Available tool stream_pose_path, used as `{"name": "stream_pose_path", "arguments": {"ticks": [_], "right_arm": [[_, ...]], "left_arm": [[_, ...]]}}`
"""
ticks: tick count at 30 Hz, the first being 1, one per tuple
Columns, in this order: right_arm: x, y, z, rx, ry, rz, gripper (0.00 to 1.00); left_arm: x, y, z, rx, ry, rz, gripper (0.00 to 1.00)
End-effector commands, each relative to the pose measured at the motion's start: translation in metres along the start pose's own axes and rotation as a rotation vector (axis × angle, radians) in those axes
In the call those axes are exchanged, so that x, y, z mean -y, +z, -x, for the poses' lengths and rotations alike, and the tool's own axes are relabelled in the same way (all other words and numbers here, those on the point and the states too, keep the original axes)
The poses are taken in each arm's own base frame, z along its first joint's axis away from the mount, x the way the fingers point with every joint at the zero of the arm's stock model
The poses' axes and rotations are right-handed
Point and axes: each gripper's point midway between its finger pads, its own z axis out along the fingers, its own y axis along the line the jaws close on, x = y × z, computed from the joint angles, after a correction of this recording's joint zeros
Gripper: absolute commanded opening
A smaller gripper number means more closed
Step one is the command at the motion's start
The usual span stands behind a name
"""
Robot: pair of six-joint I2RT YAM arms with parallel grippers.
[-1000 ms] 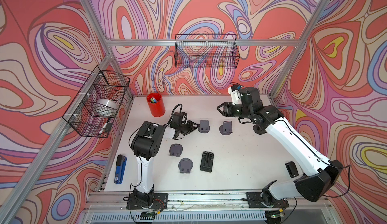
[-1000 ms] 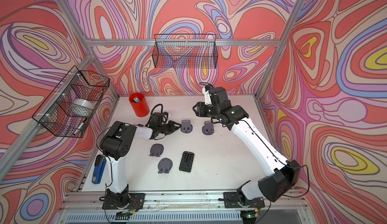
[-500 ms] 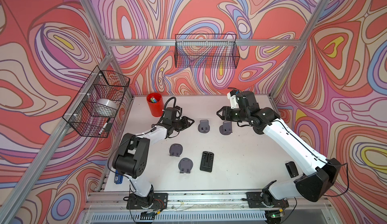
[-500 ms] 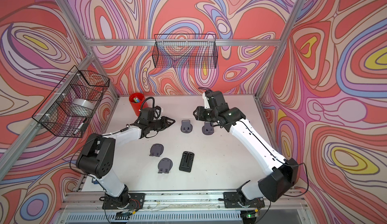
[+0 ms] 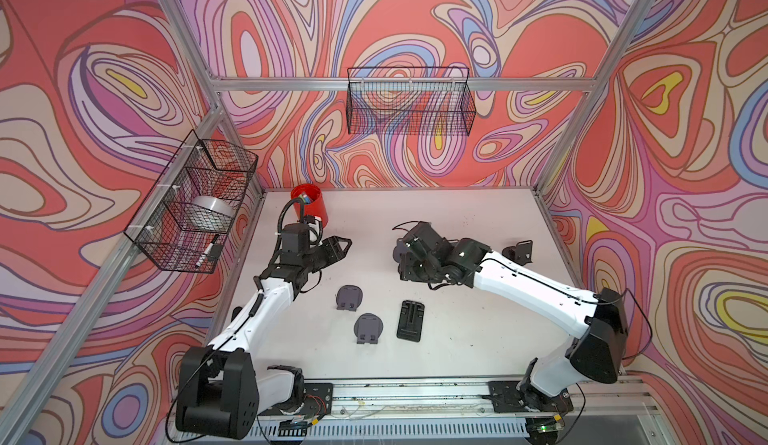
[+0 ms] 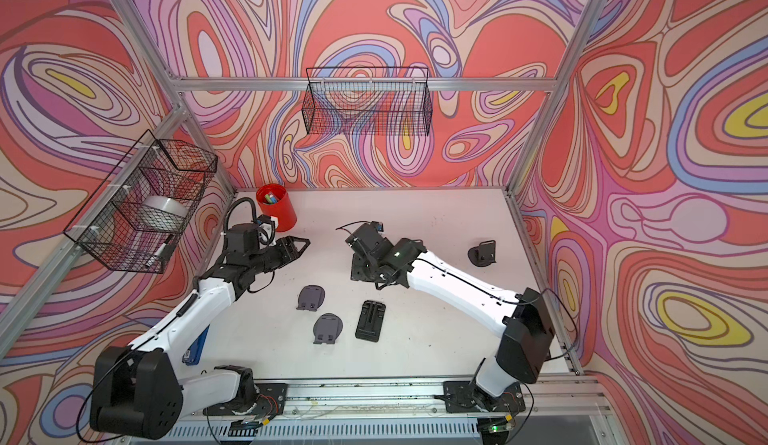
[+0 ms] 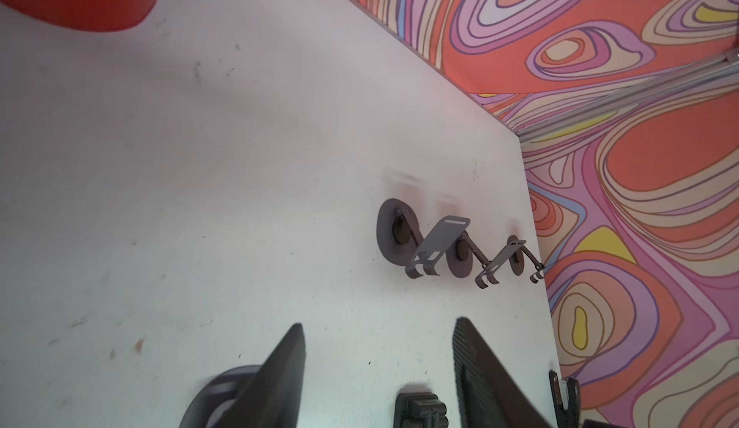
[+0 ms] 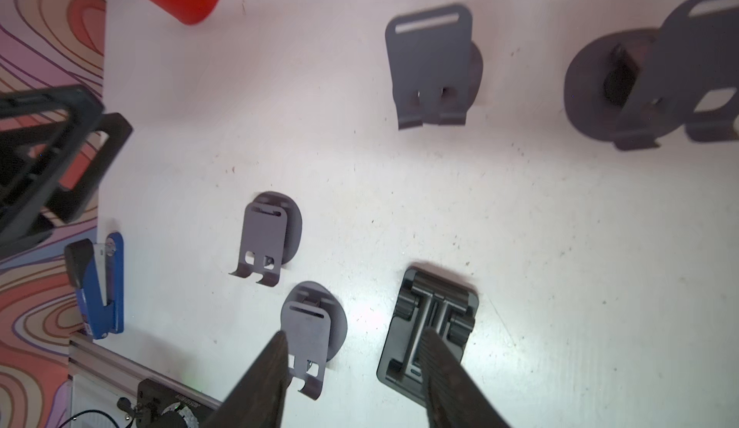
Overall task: Open the phone stand
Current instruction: Pick up the phone stand at the center of the board.
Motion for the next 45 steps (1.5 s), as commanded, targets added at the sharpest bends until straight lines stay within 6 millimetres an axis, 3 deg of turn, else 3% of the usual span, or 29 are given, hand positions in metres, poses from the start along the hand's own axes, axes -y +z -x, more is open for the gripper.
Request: {"name": "stream_pose_path", "arguments": {"ticks": [1, 9, 17, 24, 32, 39, 45], "right_arm": [[-0.009, 0.011, -0.023, -0.032, 0.088, -0.094, 0.60], [-0.046, 0.054, -0.088, -0.200, 0.097, -0.132, 0.72], [-0.063, 0.093, -0.125, -0.299, 0.062, -0.163, 0.75], [-0.056, 0.106, -0.135, -0.324, 0.054, -0.202, 0.76], [-0.065, 0.124, -0.143, -0.365, 0.022, -0.175, 0.78], [-0.051, 0.132, -0.147, -0.388, 0.022, -0.231, 0.78], [-0.047, 0.139, -0.149, -0.401, 0.016, -0.239, 0.70]], "left_arm": [[-0.002, -0.024, -0.011, -0.008, 0.014, 0.040, 0.57], [-0.012, -0.079, -0.022, 0.057, 0.088, 0.169, 0.62], [-0.008, -0.097, -0.024, 0.078, 0.120, 0.170, 0.70], [-0.008, -0.105, -0.021, 0.100, 0.146, 0.189, 0.72], [-0.011, -0.105, -0.023, 0.097, 0.132, 0.188, 0.72], [-0.014, -0.104, -0.025, 0.093, 0.131, 0.196, 0.71], [-0.017, -0.102, -0.028, 0.080, 0.129, 0.201, 0.71]]}}
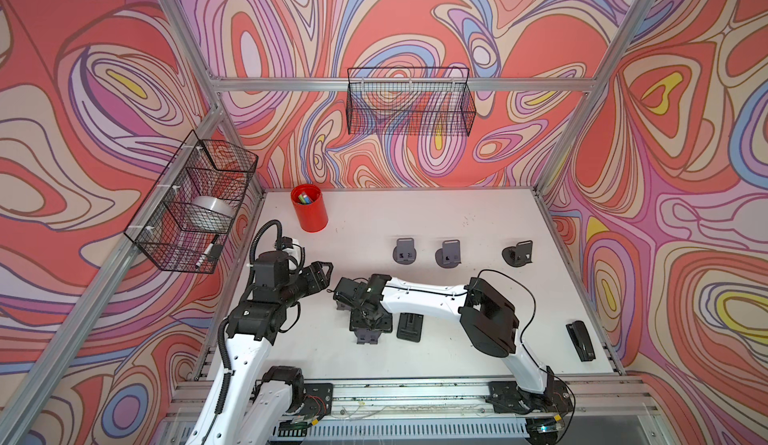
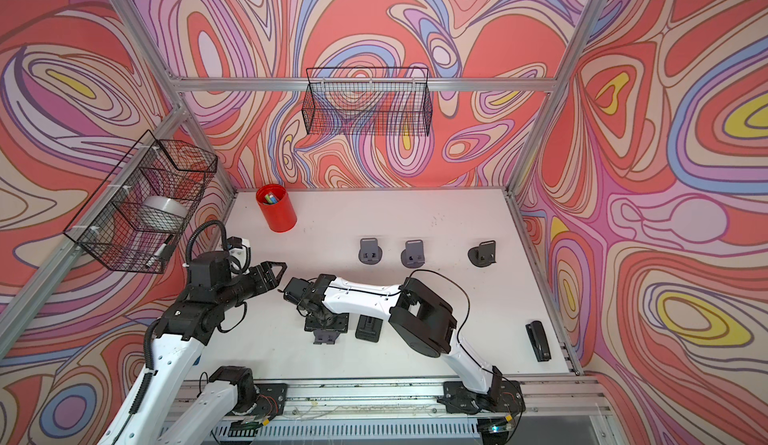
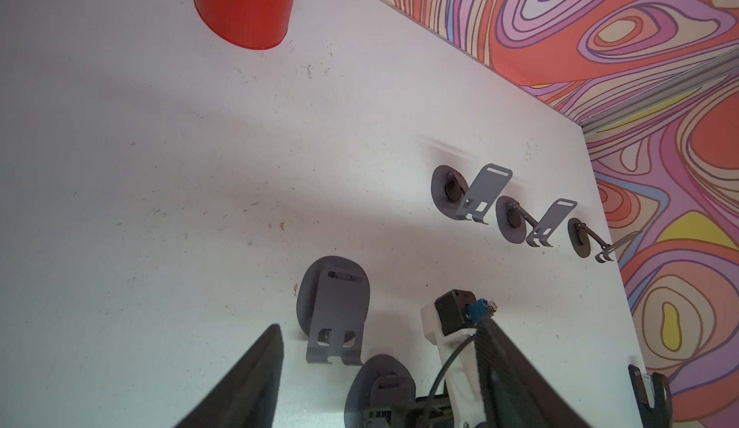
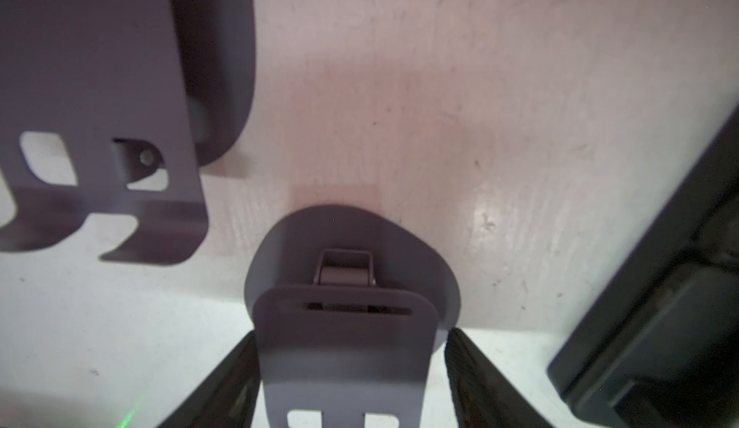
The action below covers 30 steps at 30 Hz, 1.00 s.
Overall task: Open the phone stand
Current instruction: Pick up the phone stand at the center of the board.
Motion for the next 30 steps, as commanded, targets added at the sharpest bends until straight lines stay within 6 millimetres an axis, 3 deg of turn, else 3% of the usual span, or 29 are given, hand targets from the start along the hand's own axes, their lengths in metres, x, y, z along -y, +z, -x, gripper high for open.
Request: {"name": "stream_pose_path", "arguments": {"ticks": [1, 11, 17, 23, 30], "right_arm": [[0.003, 0.010, 0.001, -0.016, -0.008, -0.027, 0.67], [0.007, 0.019, -0.006, -0.054, -0.022, -0.046, 0.66], [0.008, 0.015, -0.004, -0.040, -0.022, -0.046, 0.38], [0.005, -0.016, 0.011, 0.028, -0.041, -0.008, 0.26], [0.010, -0.068, 0.042, 0.121, -0.089, 0.064, 0.20]], "left_arm": [[-0.005, -0.002, -0.003, -0.011, 0.011, 0.019, 0.71], [-0.007, 0.001, -0.004, -0.025, 0.006, 0.020, 0.71], [-0.007, 0.001, -0.003, -0.024, 0.002, 0.015, 0.71], [-0.004, 0.004, -0.005, -0.046, -0.010, -0.007, 0.70], [0.023, 0.017, -0.013, -0.134, -0.074, -0.170, 0.63]]}}
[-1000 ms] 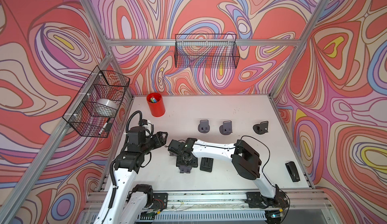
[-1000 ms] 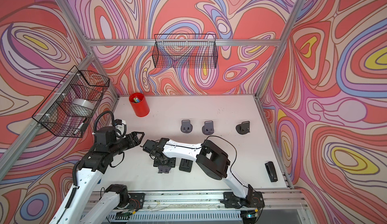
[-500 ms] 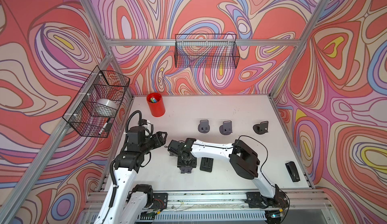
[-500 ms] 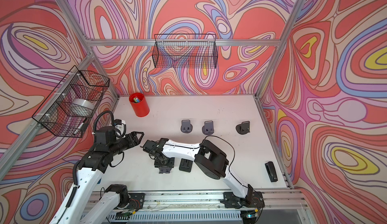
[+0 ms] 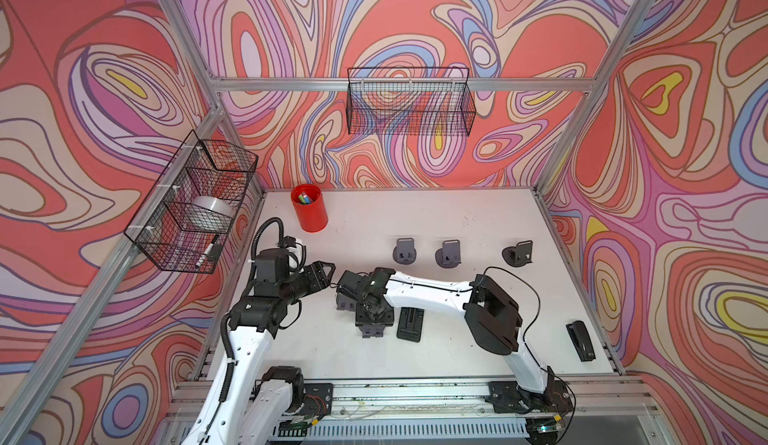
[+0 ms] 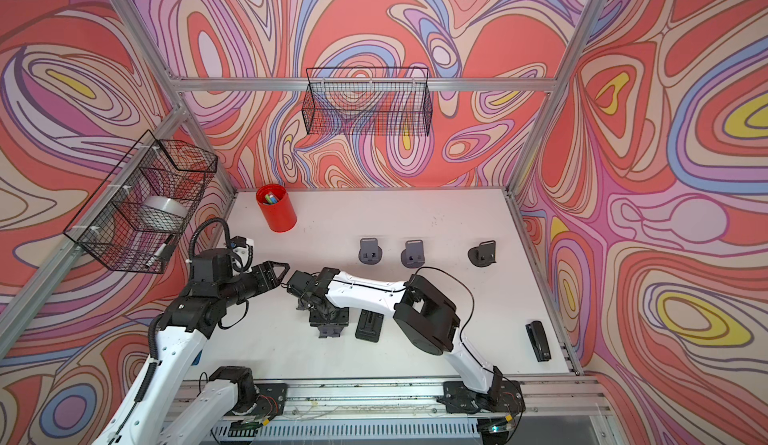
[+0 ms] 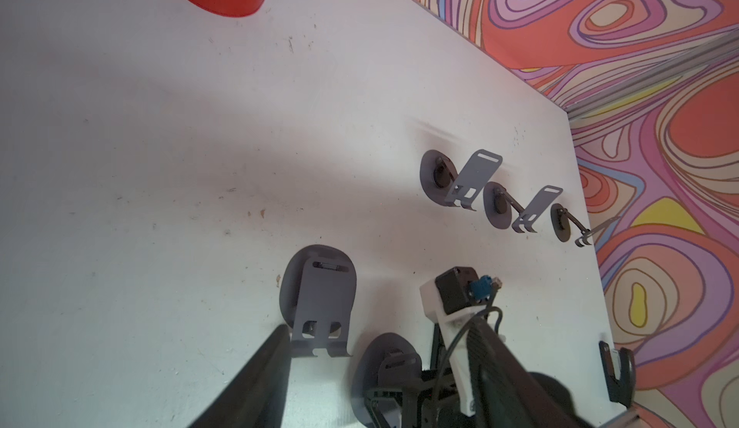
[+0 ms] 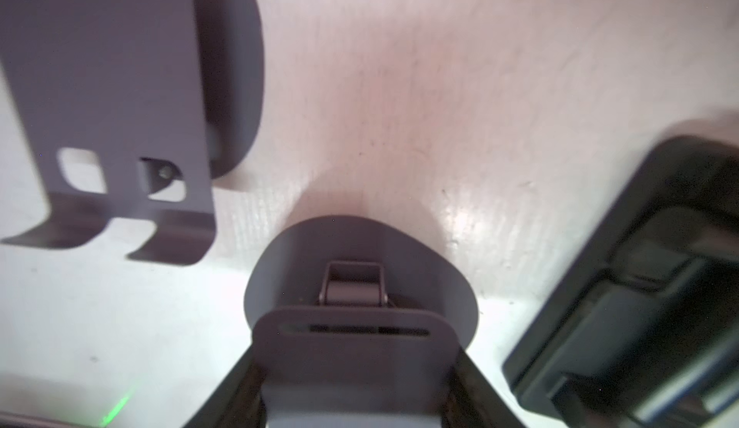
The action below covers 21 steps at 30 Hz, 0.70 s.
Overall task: Open the phone stand
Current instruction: Pick up the phone stand at the center of the board.
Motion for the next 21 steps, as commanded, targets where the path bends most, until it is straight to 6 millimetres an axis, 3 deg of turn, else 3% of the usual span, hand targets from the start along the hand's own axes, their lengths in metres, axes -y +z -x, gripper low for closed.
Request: {"name": "stream_pose_path", "arguments": {"ticks": [1, 12, 21], "right_arm": [[0.005, -0.047, 0.027, 0.099, -0.040, 0.058, 0.19], [0.029, -0.107, 0.073, 0.178, -0.091, 0.211, 0.15], [0.037, -0.133, 0.092, 0.200, -0.112, 0.292, 0.14]], "left_arm": [[0.018, 0.008, -0.006, -0.062, -0.034, -0.124, 0.63], [0.058, 0.023, -0.024, -0.162, -0.080, -0.425, 0.56], [0.093, 0.052, -0.047, -0.207, 0.024, -0.465, 0.44]]}}
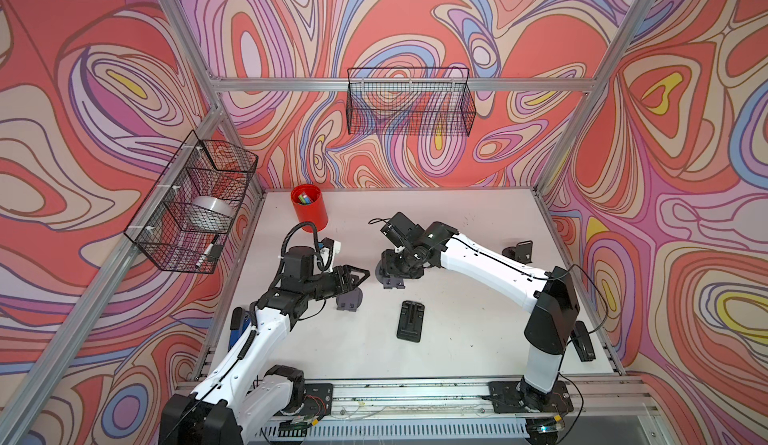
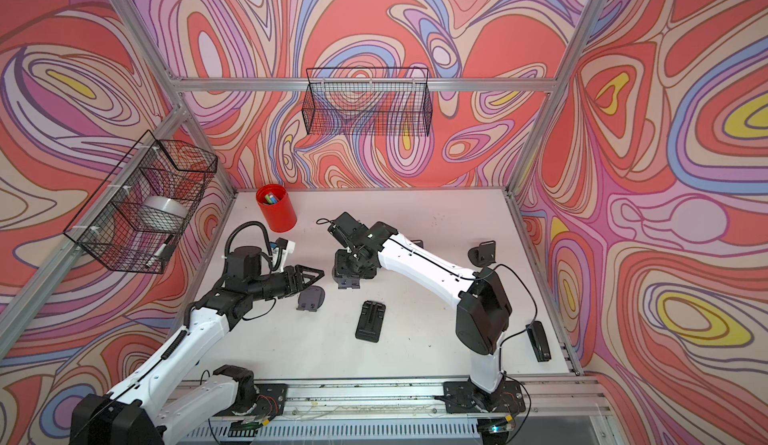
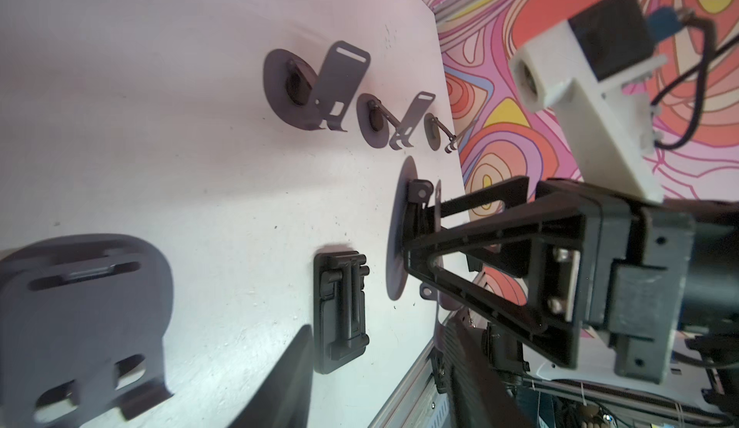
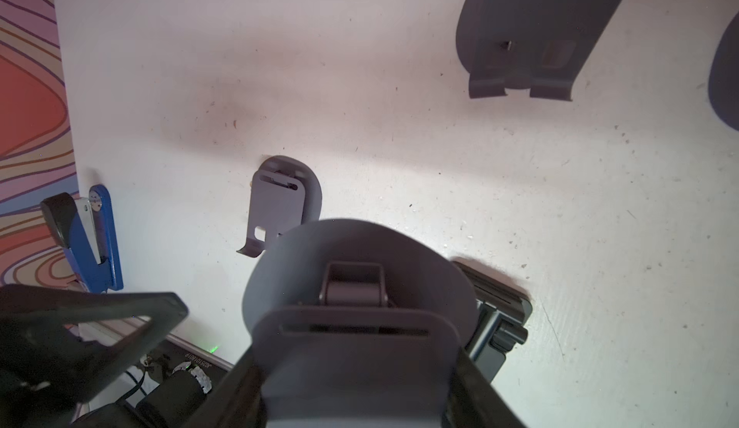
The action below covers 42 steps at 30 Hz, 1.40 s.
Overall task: Open the phone stand
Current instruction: Pick up the phone stand at the center of the board, then open the phone stand.
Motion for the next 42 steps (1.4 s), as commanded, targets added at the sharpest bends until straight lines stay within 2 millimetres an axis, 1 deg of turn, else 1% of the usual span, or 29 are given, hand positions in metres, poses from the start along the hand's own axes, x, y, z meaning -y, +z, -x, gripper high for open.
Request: {"name": "stream_pose_path", "arguments": {"ticks": [1, 5, 8, 14, 22, 29, 36, 42], "right_arm": [[-0.010, -0.018, 0.007, 0.029, -0.038, 0.069, 0.14], [-0.011, -0.021, 0.010, 0.039, -0.035, 0.093, 0.14], [-0.011, -0.023, 0.012, 0.044, -0.030, 0.103, 0.14], [-0.014, -0.025, 0.014, 0.047, -0.023, 0.122, 0.13], [-0.016, -0.027, 0.017, 0.056, -0.020, 0.125, 0.12], [-0.021, -0.027, 0.020, 0.053, -0.023, 0.140, 0.11], [-0.021, -0.026, 0.020, 0.053, -0.020, 0.141, 0.10], [-0.025, -0.025, 0.019, 0.044, -0.022, 0.155, 0.09]], "left_arm": [[0.013, 0.009, 0.015, 0.052, 0.048, -0.040, 0.42], [0.011, 0.018, 0.017, 0.056, 0.036, -0.055, 0.33], [0.011, 0.023, 0.015, 0.043, 0.042, -0.053, 0.30], [0.012, 0.031, 0.010, 0.027, 0.050, -0.056, 0.29], [0.014, 0.028, 0.005, 0.032, 0.055, -0.057, 0.30], [0.015, 0.035, 0.000, 0.024, 0.050, -0.071, 0.33], [0.023, 0.041, 0.000, 0.026, 0.054, -0.093, 0.33], [0.020, 0.046, 0.002, 0.038, 0.053, -0.087, 0.33]]}}
